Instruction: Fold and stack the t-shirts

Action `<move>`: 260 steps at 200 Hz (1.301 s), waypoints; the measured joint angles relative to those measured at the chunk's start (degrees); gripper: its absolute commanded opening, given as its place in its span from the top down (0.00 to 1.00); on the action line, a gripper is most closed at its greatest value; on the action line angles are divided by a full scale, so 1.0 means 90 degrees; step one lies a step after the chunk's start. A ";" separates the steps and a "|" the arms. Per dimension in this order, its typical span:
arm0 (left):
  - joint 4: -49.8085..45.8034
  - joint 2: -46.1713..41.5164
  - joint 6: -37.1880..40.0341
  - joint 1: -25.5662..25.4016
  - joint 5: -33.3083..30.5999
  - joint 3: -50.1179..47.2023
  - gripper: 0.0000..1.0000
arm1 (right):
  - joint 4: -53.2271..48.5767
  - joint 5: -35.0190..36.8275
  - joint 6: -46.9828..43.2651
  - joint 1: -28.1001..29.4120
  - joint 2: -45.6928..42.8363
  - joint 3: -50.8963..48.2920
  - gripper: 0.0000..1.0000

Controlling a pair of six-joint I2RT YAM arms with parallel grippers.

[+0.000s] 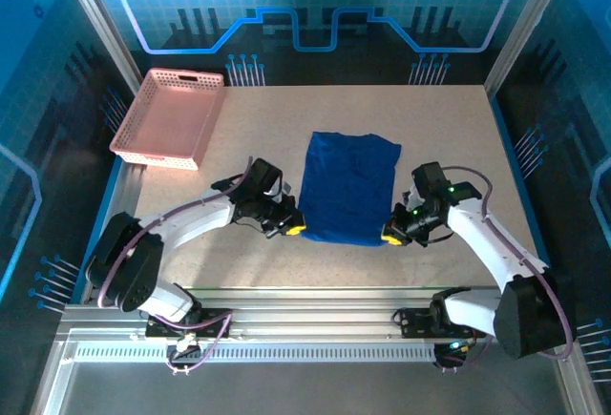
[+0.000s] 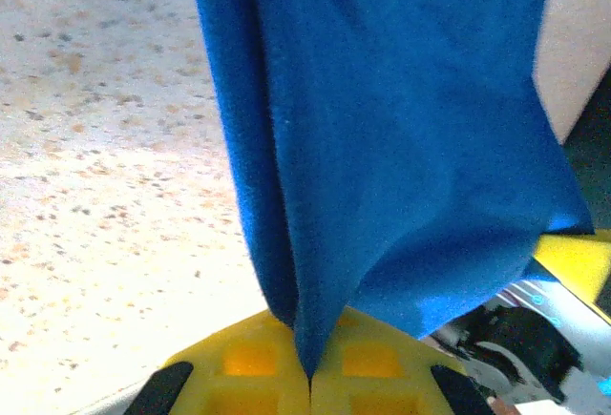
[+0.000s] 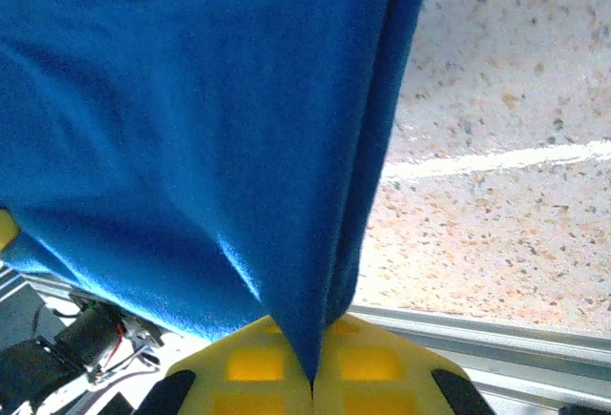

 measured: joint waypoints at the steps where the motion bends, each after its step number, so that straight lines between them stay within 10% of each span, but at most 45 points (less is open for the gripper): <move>1: -0.0005 -0.0010 -0.0012 0.0002 0.0000 0.0027 1.00 | -0.0010 0.0000 0.0000 0.0000 0.0005 0.0024 0.99; 105: -0.0517 0.2637 0.0391 0.1212 0.0299 0.4148 1.00 | -0.0209 0.0044 -0.0894 -0.0741 0.3281 0.4058 0.98; 209: -0.1328 0.5360 0.0950 0.1498 0.0415 0.7094 1.00 | -0.0226 0.0010 -0.1345 -0.1469 0.5306 0.5367 0.91; 234: -0.1401 0.5996 0.0935 0.1513 0.0452 0.7854 0.90 | -0.0189 -0.0005 -0.1338 -0.1518 0.5785 0.5751 0.76; 260: -0.1287 0.6727 0.0687 0.1552 0.0542 0.8845 0.60 | -0.0092 -0.0189 -0.1183 -0.1593 0.6509 0.6591 0.46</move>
